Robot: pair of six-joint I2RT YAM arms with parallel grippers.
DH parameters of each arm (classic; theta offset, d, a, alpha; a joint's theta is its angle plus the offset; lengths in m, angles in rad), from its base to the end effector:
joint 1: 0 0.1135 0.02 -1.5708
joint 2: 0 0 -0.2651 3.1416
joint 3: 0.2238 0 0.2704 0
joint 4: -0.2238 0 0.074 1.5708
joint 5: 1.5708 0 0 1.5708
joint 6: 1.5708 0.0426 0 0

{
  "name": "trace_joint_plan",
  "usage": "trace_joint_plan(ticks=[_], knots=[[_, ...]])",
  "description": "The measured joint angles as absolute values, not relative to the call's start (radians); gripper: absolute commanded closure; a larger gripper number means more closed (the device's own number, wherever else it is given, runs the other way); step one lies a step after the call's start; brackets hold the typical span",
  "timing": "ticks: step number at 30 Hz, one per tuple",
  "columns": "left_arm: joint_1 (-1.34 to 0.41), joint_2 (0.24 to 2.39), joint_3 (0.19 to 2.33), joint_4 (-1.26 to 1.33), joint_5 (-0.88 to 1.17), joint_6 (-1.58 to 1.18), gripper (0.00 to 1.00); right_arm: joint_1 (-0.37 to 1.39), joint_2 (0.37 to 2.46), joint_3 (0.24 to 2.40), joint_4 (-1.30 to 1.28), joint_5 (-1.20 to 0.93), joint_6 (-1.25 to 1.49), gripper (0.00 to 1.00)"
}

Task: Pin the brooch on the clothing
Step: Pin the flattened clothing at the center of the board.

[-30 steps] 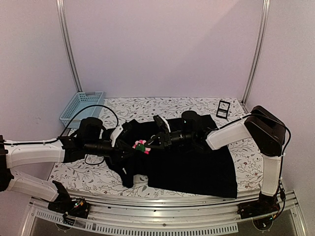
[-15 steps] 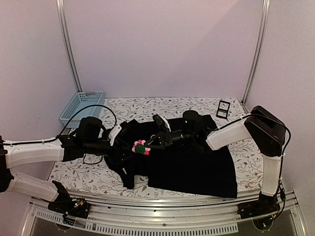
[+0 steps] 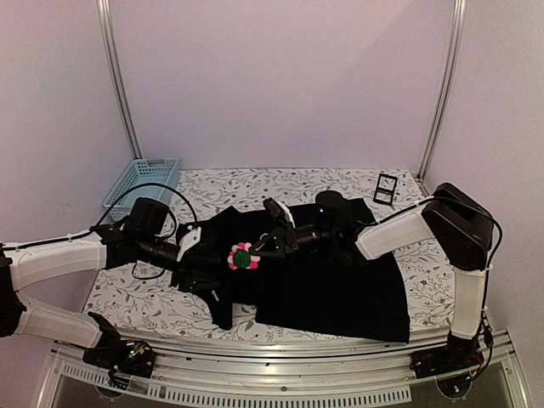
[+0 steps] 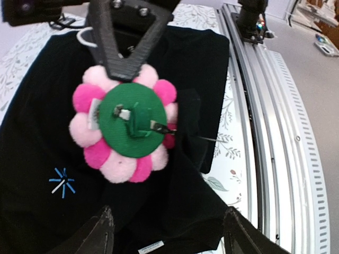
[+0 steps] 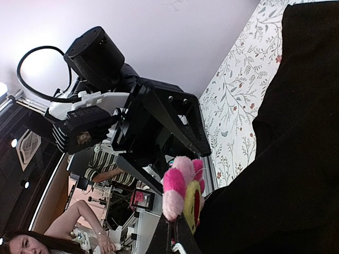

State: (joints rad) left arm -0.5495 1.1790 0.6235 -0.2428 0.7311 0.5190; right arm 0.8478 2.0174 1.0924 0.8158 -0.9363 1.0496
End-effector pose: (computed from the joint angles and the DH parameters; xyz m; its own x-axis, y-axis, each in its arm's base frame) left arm 0.1968 -0.1539 0.1947 -0.1403 0.5190 -0.8432 0.9856 0.1544 -0.0690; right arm 0.2652 0.3524 0.1673 -0.8807 -0.2211 -0.4188 -0.4225 -0.0327 0.9058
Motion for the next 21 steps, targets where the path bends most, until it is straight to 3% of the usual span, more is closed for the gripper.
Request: trace_joint_plan(ticks=[2,4,5,8,10,15,18,21], knots=[[-0.559,1.179,0.623,-0.252,0.756,0.544,0.02,0.848,2.017,1.092,0.816,-0.937,1.05,1.0],[-0.574,1.179,0.622,-0.238,0.762,0.539,0.01,0.848,2.017,1.092,0.816,-0.937,1.049,1.0],[-0.588,1.182,0.62,-0.223,0.753,0.514,0.06,0.848,2.017,1.092,0.816,-0.937,1.049,1.0],[-0.642,1.201,0.618,-0.165,0.698,0.43,0.4,0.848,2.017,1.092,0.816,-0.938,1.049,1.0],[-0.673,1.219,0.616,-0.13,0.661,0.379,0.55,0.848,2.017,1.092,0.816,-0.938,1.049,1.0],[-0.694,1.235,0.61,-0.098,0.612,0.292,0.66,0.848,2.017,1.092,0.816,-0.942,1.048,1.0],[-0.702,1.238,0.606,-0.076,0.583,0.256,0.86,0.848,2.017,1.092,0.816,-0.943,1.046,1.0],[-0.708,1.252,0.606,-0.04,0.535,0.212,0.99,0.848,2.017,1.092,0.817,-0.945,1.046,1.0]])
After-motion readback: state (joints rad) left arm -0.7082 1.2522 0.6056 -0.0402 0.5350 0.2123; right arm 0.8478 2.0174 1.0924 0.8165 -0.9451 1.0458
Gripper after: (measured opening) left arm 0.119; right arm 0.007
